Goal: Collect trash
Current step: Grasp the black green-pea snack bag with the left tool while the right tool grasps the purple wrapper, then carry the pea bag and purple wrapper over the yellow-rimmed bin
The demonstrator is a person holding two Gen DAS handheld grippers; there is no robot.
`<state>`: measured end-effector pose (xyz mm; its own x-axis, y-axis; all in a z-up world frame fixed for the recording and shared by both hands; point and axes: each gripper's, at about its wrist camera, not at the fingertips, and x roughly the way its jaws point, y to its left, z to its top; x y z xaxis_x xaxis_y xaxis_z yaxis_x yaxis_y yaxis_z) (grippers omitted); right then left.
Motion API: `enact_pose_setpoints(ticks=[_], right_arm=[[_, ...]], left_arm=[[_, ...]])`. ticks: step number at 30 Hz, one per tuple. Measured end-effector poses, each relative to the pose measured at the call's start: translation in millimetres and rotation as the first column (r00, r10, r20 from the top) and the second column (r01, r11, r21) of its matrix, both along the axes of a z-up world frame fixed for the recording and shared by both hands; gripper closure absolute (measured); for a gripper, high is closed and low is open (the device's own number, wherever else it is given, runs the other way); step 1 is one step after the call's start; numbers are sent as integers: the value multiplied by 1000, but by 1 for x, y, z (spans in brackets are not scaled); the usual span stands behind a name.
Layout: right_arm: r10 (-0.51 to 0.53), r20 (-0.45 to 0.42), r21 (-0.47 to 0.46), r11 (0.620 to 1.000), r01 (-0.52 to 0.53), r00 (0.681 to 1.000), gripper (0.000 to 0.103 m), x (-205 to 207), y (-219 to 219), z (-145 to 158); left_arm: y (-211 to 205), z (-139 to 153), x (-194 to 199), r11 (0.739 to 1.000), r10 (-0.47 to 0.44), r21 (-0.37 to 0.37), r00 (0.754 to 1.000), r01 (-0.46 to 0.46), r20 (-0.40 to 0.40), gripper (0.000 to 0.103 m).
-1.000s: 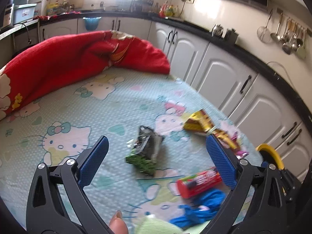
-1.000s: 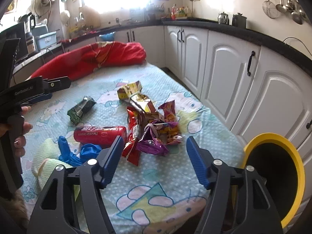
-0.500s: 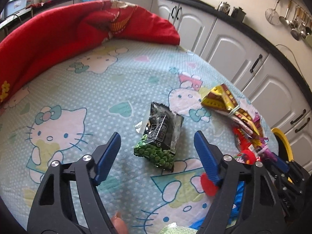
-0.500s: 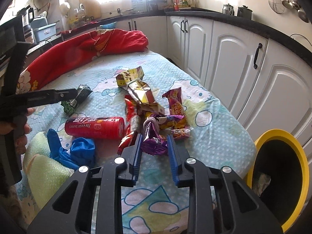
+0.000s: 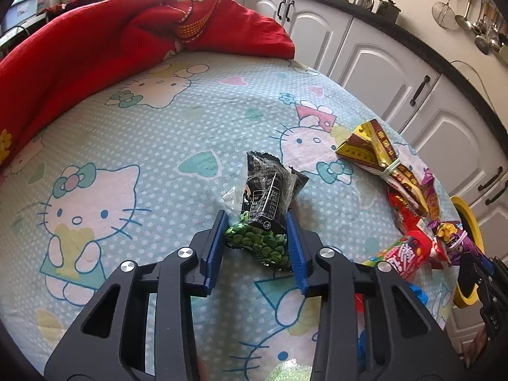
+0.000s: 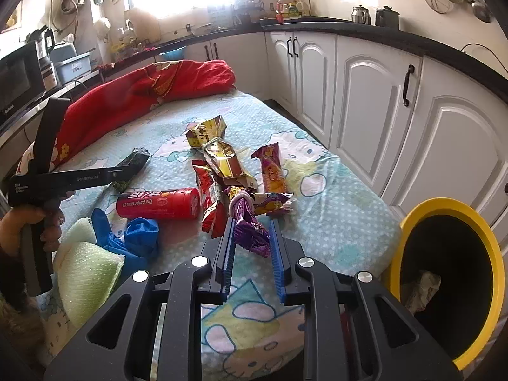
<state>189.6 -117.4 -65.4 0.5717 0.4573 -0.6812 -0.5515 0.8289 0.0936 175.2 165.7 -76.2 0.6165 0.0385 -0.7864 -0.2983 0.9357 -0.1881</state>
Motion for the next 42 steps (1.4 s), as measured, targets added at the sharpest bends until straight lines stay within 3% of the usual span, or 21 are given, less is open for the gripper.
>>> enact_pose_setpoints(ticks=[19, 42], right_arm=[[-47, 27, 53, 998, 45, 999, 83, -10, -37, 20], [-158, 99, 65, 986, 152, 982, 83, -12, -106, 54]], left_arm=[[-43, 60, -22, 997, -78, 8, 982, 78, 171, 76], [-150, 82, -7, 958, -285, 41, 930, 283, 231, 76]])
